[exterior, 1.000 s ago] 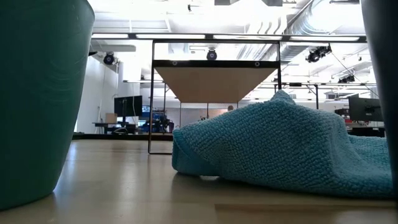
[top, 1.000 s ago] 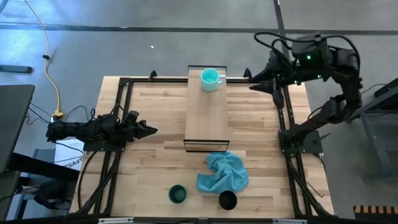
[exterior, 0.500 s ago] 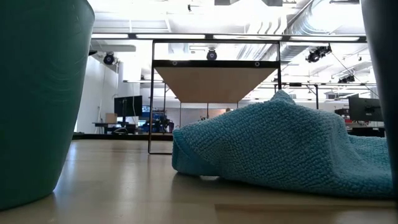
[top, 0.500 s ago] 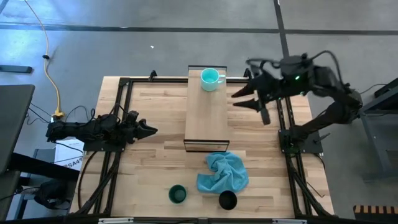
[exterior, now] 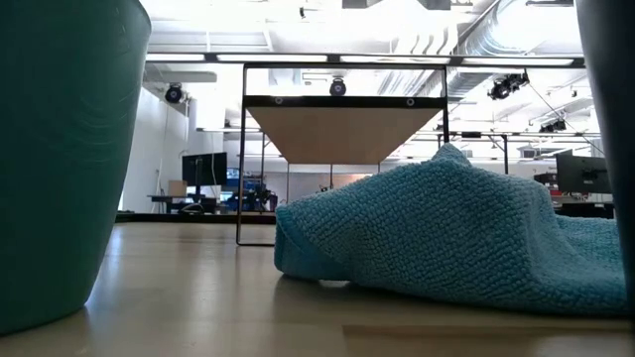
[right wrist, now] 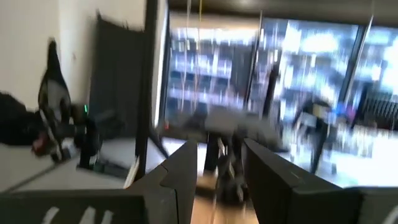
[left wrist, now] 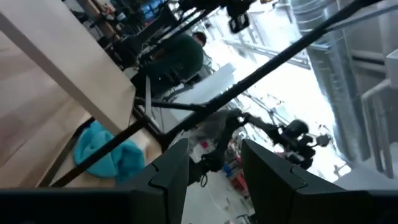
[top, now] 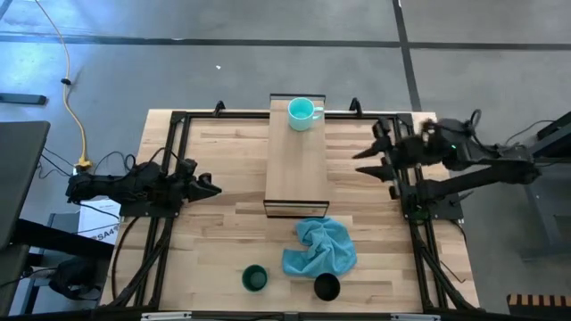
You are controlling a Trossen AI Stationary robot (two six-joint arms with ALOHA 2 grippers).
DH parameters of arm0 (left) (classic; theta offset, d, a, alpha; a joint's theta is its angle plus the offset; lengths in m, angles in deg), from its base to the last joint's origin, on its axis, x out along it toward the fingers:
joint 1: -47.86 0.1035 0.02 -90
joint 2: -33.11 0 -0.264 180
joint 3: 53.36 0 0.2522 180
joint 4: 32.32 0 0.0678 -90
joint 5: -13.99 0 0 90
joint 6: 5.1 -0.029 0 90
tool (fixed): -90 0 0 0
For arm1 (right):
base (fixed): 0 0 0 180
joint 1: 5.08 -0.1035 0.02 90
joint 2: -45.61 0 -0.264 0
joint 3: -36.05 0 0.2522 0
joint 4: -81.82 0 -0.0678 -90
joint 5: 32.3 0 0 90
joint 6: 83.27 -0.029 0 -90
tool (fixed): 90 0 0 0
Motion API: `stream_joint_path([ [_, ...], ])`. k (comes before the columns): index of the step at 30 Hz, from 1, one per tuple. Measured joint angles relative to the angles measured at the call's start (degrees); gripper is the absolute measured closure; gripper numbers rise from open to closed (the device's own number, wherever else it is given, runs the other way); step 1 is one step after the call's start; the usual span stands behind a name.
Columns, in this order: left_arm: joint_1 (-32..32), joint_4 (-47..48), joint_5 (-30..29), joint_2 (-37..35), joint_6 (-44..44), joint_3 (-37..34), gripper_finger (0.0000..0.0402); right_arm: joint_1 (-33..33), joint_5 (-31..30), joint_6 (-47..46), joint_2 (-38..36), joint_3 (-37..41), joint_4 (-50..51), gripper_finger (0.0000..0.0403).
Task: Stack small to large cups/mugs on shelf
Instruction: Put the green cup on the shelf
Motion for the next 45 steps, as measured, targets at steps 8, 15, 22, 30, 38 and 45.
stream_joint_path([
  [8, 0.04, 1.59, -4.75, 0.02, -0.38, -0.02, 0.0266, -0.38, -2.77, -2.19, -7.05, 13.6, -12.06, 0.0283],
  [15, 0.02, 0.41, -4.9, 0.02, -2.27, 0.0, 0.0266, 0.5, -6.39, -4.8, -7.34, 19.7, -13.23, 0.0283],
  [22, -0.02, -0.58, 0.99, 0.73, 0.01, -0.01, 0.0266, 2.51, -6.53, -5.07, -9.07, 23.19, -14.58, 0.0283],
  [30, -5.56, -1.06, -0.07, 5.12, 1.24, -0.02, 0.0266, 5.2, -6.56, -7.48, -13.68, 27.91, -17.6, 0.0283],
  [38, -13.14, -11.04, -5.61, 12.21, 0.41, 0.0, 0.0266, 6.17, -6.56, -11.27, -14.8, 31.27, -18.76, 0.0283],
  [45, -18.99, -12.57, -9.28, 22.21, -3.03, 4.52, 0.0266, 6.17, -6.54, -11.96, -14.8, 31.3, -18.56, 0.0283],
])
